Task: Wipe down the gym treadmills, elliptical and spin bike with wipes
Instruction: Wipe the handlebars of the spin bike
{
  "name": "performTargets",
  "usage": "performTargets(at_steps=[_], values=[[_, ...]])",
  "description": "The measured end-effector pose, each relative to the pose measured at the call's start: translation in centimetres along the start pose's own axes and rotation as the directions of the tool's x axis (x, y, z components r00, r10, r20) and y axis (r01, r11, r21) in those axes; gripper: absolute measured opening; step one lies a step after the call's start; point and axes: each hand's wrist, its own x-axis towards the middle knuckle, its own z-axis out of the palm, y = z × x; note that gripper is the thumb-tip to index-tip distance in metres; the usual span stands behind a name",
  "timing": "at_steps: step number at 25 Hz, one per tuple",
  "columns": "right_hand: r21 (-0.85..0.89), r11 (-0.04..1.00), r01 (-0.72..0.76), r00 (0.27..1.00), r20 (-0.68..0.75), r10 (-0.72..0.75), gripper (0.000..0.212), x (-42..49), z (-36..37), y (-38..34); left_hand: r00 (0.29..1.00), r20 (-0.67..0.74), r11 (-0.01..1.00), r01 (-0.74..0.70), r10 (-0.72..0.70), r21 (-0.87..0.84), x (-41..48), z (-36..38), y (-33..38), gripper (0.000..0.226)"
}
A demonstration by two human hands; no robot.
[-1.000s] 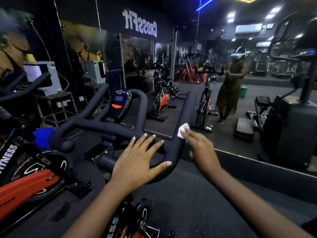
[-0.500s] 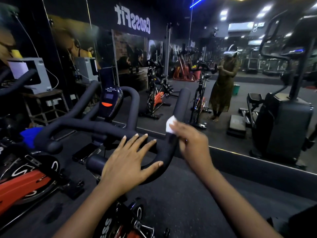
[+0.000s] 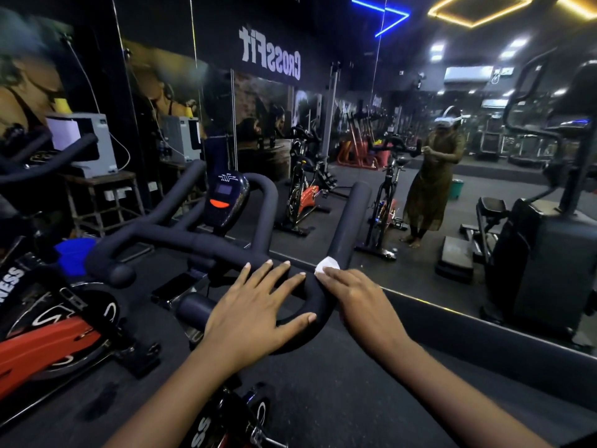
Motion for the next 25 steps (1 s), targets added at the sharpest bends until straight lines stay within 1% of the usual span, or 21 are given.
performTargets(at_steps=[1, 2, 4, 5, 6, 7, 9, 11, 14, 16, 18, 20, 22, 23, 24, 25], values=[[0.063, 0.998, 0.015, 0.999, -0.042, -0.012, 0.046, 1.0, -0.7, 0.8, 1.0, -0.003, 1.0, 0.002, -0.002, -0.006, 0.1, 0.0, 0.0, 0.114], [0.088, 0.996, 0.005, 0.996, -0.092, 0.003, 0.042, 2.5, -1.4, 2.0, 1.0, -0.006, 1.0, 0.003, -0.003, -0.01, 0.1, 0.0, 0.0, 0.114], [0.015, 0.996, -0.093, 0.982, -0.167, 0.094, 0.037, 6.2, -2.2, 5.3, 1.0, 0.0, 1.0, 0.001, -0.001, -0.002, 0.0, -0.1, 0.1, 0.113], [-0.021, 0.986, -0.163, 0.975, -0.153, 0.158, 0.04, 7.9, -2.2, 7.1, 1.0, 0.004, 1.0, 0.002, -0.002, -0.004, -0.1, -0.1, 0.1, 0.112], [-0.048, 0.978, -0.205, 0.974, -0.105, 0.199, 0.043, 9.1, -1.9, 8.5, 1.0, 0.003, 1.0, 0.005, -0.005, -0.011, -0.1, -0.1, 0.1, 0.112], [-0.063, 0.975, -0.215, 0.976, -0.054, 0.212, 0.044, 9.7, -1.4, 9.5, 1.0, -0.004, 1.0, 0.005, -0.005, -0.019, -0.1, -0.1, 0.1, 0.111], [-0.055, 0.976, -0.209, 0.977, -0.063, 0.206, 0.045, 9.5, -0.2, 10.2, 1.0, -0.014, 0.999, 0.004, -0.005, -0.039, 0.0, 0.0, 0.1, 0.111], [0.001, 0.972, -0.237, 0.961, -0.147, 0.235, 0.046, 7.9, 1.0, 9.9, 1.0, -0.02, 0.999, 0.013, -0.014, -0.043, 0.0, 0.0, 0.1, 0.111], [0.161, 0.941, -0.297, 0.892, -0.306, 0.333, 0.04, 4.6, 2.5, 7.0, 1.0, -0.023, 0.999, 0.02, -0.021, -0.031, 0.0, 0.0, 0.2, 0.112], [0.301, 0.904, -0.304, 0.857, -0.327, 0.398, 0.043, 2.0, 3.2, 4.4, 0.999, -0.023, 0.999, 0.025, -0.025, -0.026, 0.0, -0.1, 0.3, 0.113], [0.352, 0.878, -0.324, 0.844, -0.312, 0.436, 0.04, -0.5, 3.8, 1.9, 0.999, -0.024, 0.999, 0.025, -0.026, -0.022, -0.1, 0.0, 0.3, 0.113], [0.338, 0.895, -0.292, 0.866, -0.304, 0.397, 0.042, -1.4, 3.4, 1.3, 0.999, -0.025, 0.999, 0.026, -0.027, -0.027, 0.0, 0.0, 0.3, 0.112], [0.301, 0.929, -0.213, 0.894, -0.324, 0.31, 0.042, 1.0, 1.9, 2.9, 0.999, -0.022, 0.999, 0.031, -0.032, -0.013, 0.0, -0.1, 0.3, 0.112], [0.223, 0.959, -0.176, 0.904, -0.348, 0.247, 0.041, 3.2, 0.9, 4.2, 0.999, -0.017, 1.0, 0.031, -0.031, -0.005, 0.0, -0.1, 0.3, 0.112], [0.101, 0.984, -0.149, 0.922, -0.345, 0.175, 0.037, 5.6, 0.1, 5.7, 1.0, -0.008, 1.0, 0.029, -0.029, -0.005, 0.0, -0.1, 0.3, 0.112], [-0.02, 0.991, -0.134, 0.956, -0.268, 0.124, 0.033, 7.8, -0.6, 7.0, 1.0, -0.003, 1.0, 0.027, -0.027, -0.011, -0.1, -0.1, 0.3, 0.112]])
